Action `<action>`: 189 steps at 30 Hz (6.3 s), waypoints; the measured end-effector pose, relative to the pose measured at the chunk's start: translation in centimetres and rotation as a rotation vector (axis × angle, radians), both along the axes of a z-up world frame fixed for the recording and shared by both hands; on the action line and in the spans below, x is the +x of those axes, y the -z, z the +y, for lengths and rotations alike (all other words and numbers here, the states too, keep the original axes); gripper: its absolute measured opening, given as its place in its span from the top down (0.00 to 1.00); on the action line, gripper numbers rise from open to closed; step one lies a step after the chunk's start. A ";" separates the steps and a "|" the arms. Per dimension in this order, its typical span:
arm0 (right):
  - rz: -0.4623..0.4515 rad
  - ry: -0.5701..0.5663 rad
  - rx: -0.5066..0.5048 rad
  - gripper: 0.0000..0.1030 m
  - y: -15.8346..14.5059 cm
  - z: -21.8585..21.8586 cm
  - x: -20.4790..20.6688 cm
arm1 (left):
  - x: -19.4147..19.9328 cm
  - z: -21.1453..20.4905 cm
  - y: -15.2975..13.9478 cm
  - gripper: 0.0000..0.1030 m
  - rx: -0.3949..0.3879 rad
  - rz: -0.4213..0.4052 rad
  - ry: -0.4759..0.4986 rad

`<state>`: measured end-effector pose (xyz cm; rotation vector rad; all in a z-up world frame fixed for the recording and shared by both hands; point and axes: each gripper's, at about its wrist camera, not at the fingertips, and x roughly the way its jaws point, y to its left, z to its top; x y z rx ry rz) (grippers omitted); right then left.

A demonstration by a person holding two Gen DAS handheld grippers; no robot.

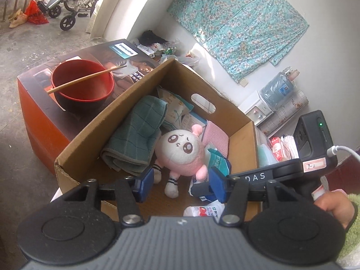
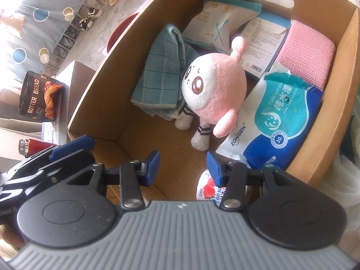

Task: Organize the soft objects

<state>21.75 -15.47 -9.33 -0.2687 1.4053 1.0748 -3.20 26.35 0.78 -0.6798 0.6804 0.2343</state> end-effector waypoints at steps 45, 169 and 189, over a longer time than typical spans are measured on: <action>0.079 0.690 0.628 0.47 3.2 -29.4 -2.6 | 15.5 -6.6 7.3 0.56 -0.156 0.493 0.383; -0.377 1.211 0.303 0.49 9.7 -50.3 -1.3 | 10.6 -35.7 3.9 0.13 0.317 -0.058 0.752; -0.271 1.223 0.418 0.76 10.8 -53.3 -3.7 | 11.3 -39.0 6.9 0.22 0.308 0.017 0.846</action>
